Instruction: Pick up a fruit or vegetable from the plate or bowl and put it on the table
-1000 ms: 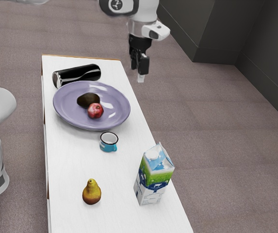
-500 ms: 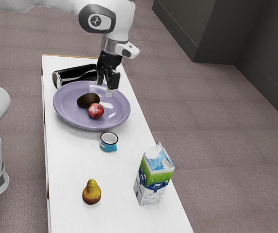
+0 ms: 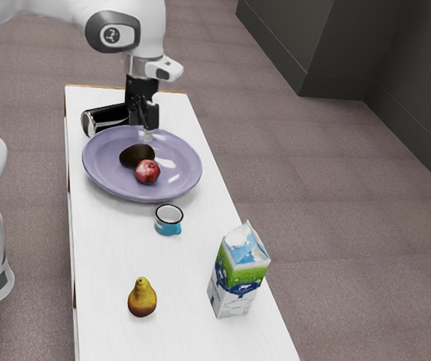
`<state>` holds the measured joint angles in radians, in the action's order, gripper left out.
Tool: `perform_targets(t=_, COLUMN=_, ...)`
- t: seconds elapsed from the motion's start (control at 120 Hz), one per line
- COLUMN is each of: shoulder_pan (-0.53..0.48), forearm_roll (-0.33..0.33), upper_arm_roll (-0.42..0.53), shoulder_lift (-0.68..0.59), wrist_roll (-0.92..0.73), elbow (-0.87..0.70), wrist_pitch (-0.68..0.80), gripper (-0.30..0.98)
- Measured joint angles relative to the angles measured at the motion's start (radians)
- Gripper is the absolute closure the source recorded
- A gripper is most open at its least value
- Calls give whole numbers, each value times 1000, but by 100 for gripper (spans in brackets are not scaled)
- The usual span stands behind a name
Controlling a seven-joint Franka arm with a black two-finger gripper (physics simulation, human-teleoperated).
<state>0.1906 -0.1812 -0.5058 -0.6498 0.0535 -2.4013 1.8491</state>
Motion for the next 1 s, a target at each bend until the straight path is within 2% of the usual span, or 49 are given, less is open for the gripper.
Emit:
perform_targets(t=0.317, shoulder_pan=8, forearm_roll=-8, upper_arm_roll=-3, shoulder_lift=0, wrist_roll=-31, elbow=-80, wrist_pitch=33, gripper=0)
perform_targets(t=0.742, shoulder_pan=9, forearm_roll=-39, upper_arm_roll=-11, shoulder_lift=-4, wrist_roll=-62, elbow=-78, wrist_pitch=111, gripper=0)
perform_targets(t=1.0, shoulder_pan=9, forearm_roll=-49, upper_arm_roll=-50, shoulder_lift=-1, wrist_roll=-90, elbow=-103, wrist_pitch=139, gripper=0)
